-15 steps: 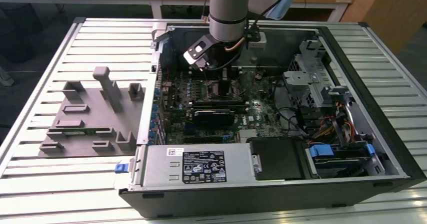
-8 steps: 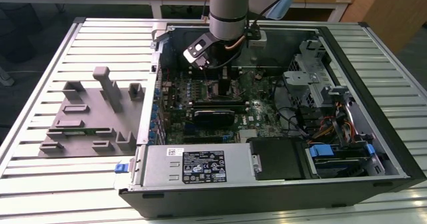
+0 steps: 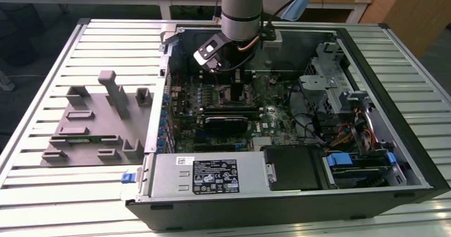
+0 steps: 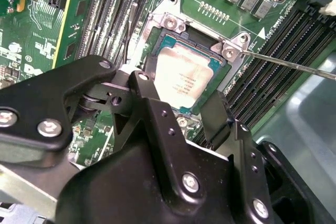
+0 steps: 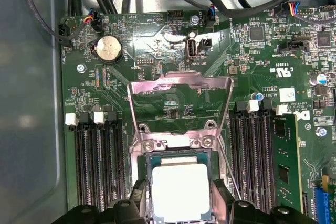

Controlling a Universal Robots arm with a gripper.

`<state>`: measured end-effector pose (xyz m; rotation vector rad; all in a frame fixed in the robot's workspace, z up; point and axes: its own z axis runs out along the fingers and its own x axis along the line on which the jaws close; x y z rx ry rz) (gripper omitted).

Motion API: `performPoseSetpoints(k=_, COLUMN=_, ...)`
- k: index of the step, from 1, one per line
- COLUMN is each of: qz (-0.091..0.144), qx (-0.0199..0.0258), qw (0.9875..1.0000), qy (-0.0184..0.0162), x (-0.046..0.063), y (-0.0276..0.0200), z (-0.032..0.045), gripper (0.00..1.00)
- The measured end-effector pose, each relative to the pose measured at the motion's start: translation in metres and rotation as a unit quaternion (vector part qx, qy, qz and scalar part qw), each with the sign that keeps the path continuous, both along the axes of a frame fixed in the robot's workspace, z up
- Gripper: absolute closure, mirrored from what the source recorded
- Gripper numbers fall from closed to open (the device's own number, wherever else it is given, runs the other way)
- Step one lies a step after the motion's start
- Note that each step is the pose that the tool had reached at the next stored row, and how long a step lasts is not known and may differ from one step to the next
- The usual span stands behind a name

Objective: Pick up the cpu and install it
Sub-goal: 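Place the cpu into insertion slot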

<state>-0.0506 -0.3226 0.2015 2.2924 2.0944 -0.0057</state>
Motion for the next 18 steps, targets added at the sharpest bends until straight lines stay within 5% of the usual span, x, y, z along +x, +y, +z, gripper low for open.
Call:
performPoseSetpoints(k=9, qz=0.0, qx=0.0, qw=1.0, qy=0.0, x=0.0, y=0.0, z=0.0001, gripper=0.71)
performPoseSetpoints(k=12, qz=0.0, qx=0.0, qw=1.0, qy=0.0, x=0.0, y=0.0, z=0.0001, gripper=0.88)
performPoseSetpoints(k=18, qz=0.0, qx=0.0, qw=1.0, qy=0.0, x=0.0, y=0.0, z=0.0001, gripper=0.89)
